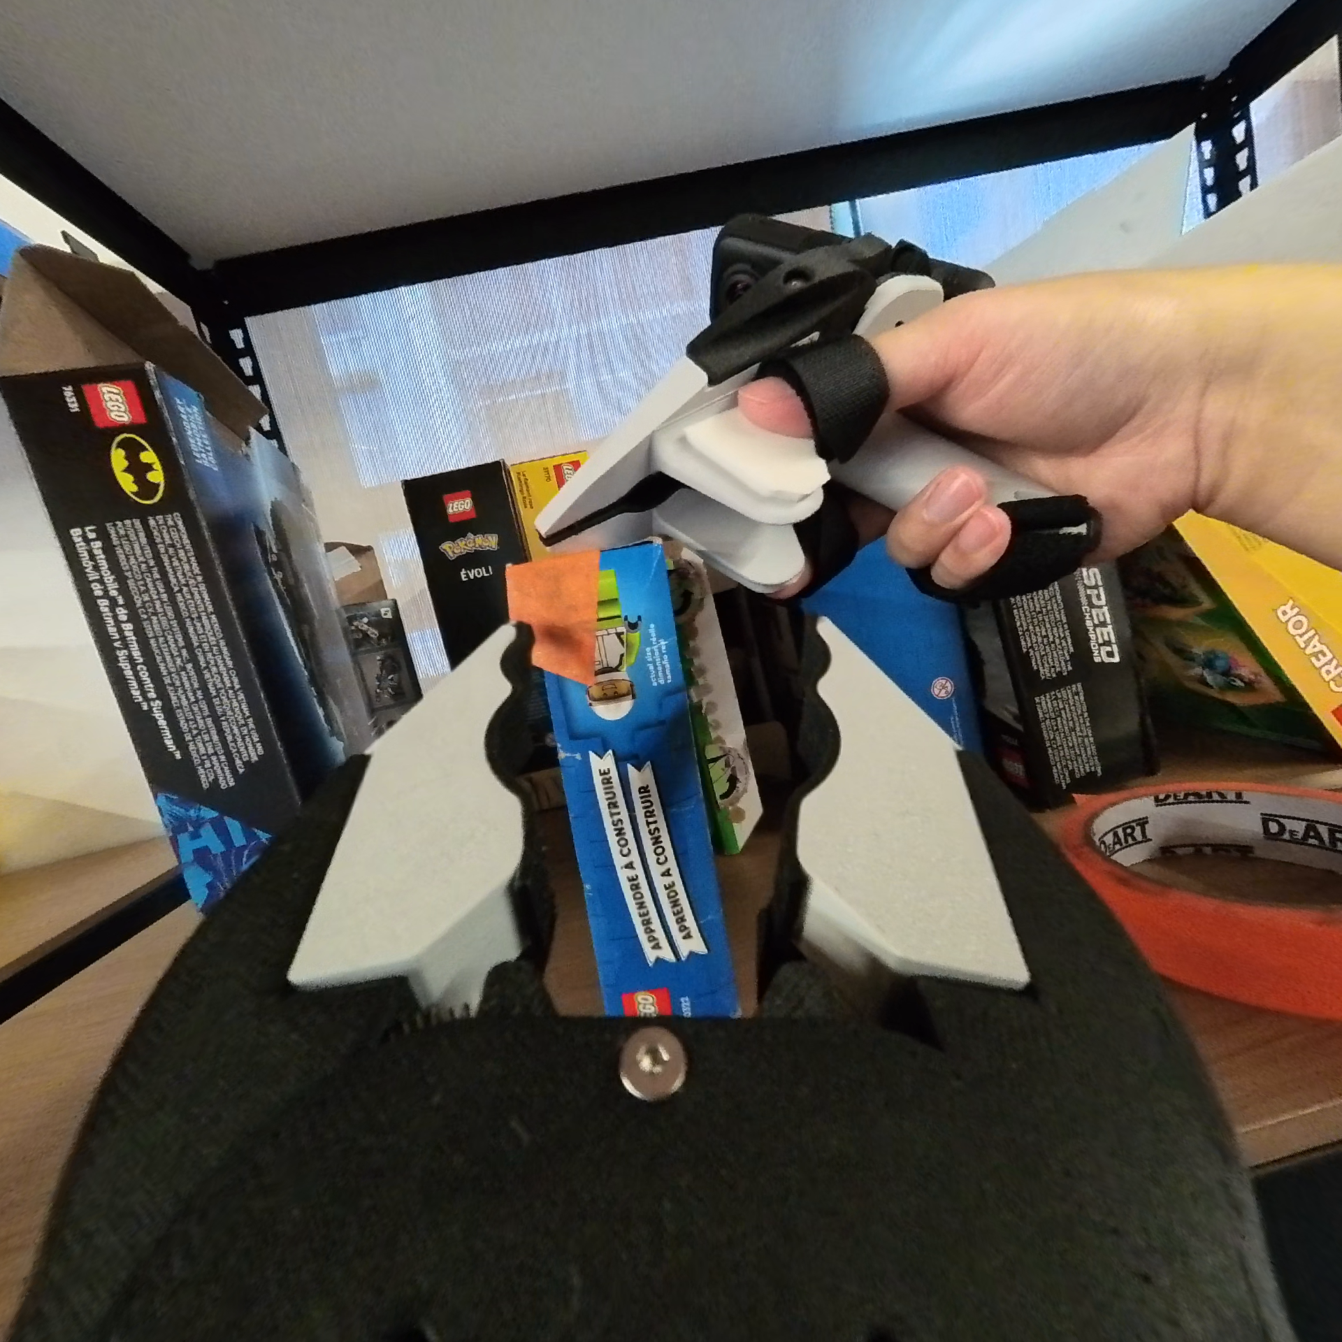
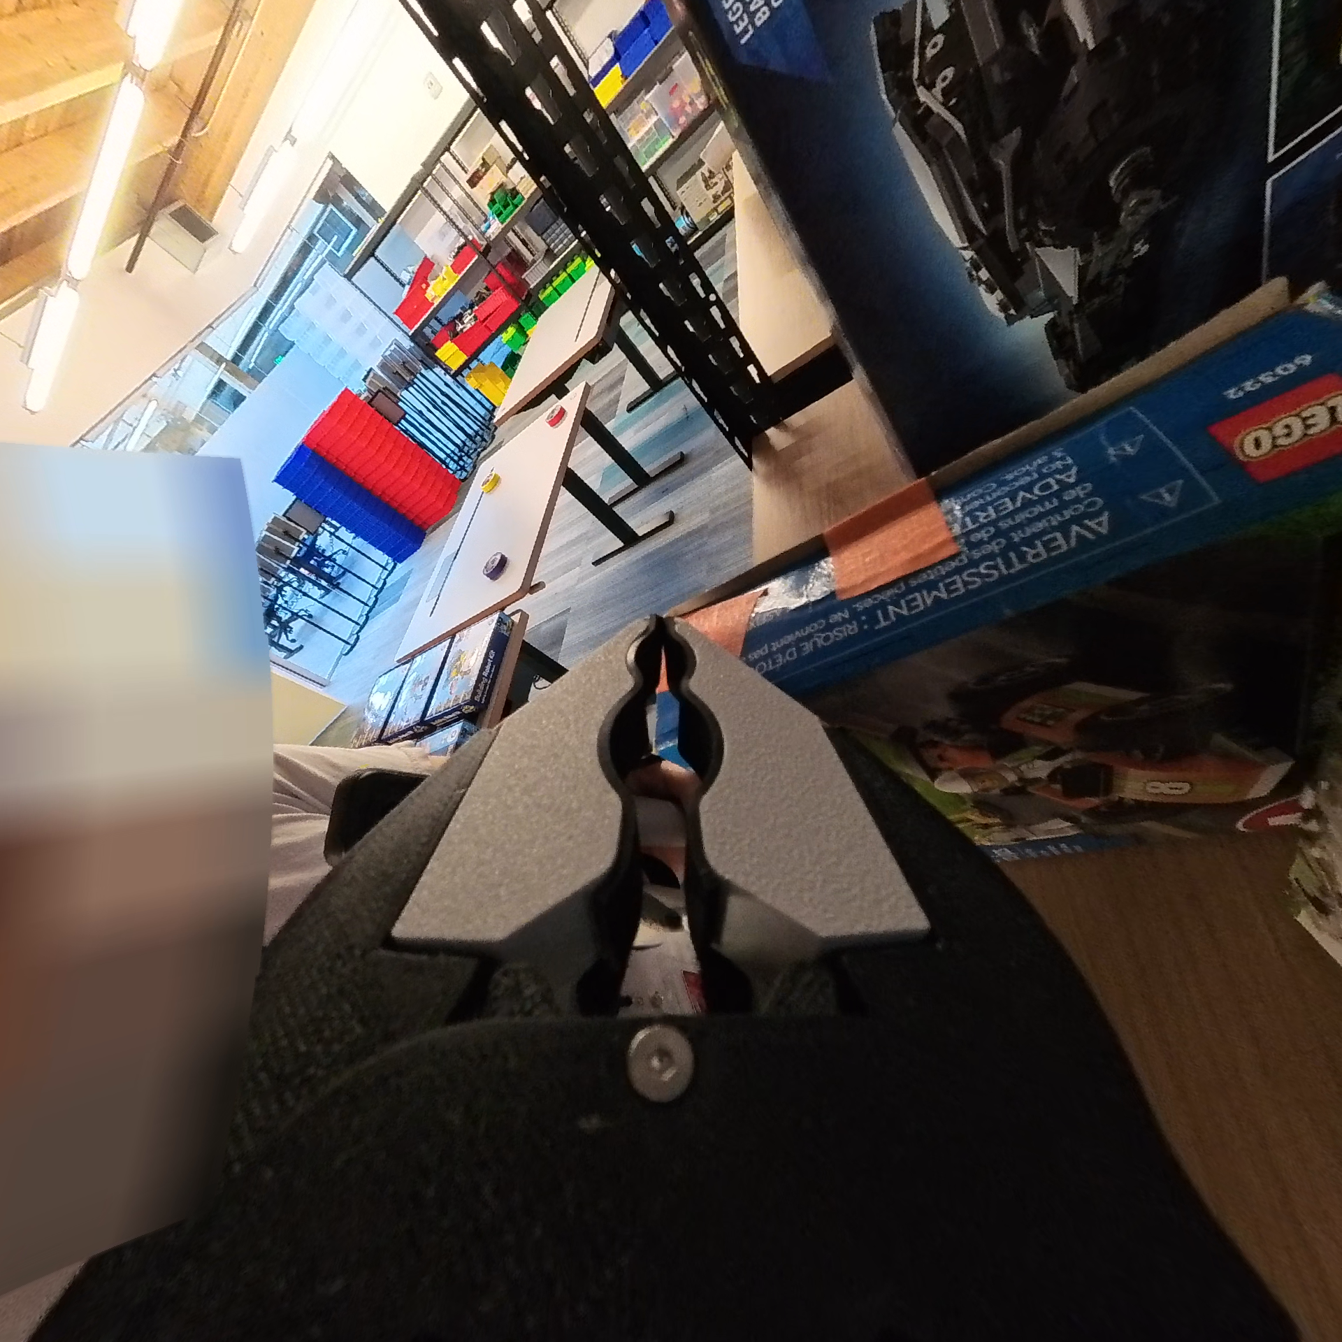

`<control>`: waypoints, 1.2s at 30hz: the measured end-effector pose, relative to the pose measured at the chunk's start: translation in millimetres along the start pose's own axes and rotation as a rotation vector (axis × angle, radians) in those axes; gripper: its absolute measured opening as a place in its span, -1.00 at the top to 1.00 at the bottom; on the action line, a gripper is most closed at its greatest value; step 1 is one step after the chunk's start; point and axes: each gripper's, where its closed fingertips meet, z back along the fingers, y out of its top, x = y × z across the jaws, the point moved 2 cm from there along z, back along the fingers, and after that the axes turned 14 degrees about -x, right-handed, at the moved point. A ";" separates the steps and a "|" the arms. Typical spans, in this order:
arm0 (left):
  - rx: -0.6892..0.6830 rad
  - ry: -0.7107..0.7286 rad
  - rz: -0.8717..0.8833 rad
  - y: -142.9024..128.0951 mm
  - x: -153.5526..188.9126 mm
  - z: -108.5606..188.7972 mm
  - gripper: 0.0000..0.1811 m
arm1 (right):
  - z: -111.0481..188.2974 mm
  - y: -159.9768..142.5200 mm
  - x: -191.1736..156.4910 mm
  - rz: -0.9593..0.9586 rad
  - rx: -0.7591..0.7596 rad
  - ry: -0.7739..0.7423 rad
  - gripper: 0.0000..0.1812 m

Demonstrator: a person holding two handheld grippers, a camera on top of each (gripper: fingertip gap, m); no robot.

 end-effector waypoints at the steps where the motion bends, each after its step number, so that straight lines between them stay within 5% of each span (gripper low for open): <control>1: -0.002 -0.004 0.000 -0.3 0.3 -0.2 0.19 | 0.0 0.2 -0.2 -0.001 0.000 0.001 1.00; 13: -0.041 -0.083 0.016 -2.4 7.7 -4.5 -0.05 | -0.1 0.6 -0.4 -0.007 0.001 0.005 1.00; 36: -0.003 -0.186 0.126 0.8 3.3 -0.6 -0.03 | -4.6 4.8 -9.5 -0.015 -0.001 0.030 1.00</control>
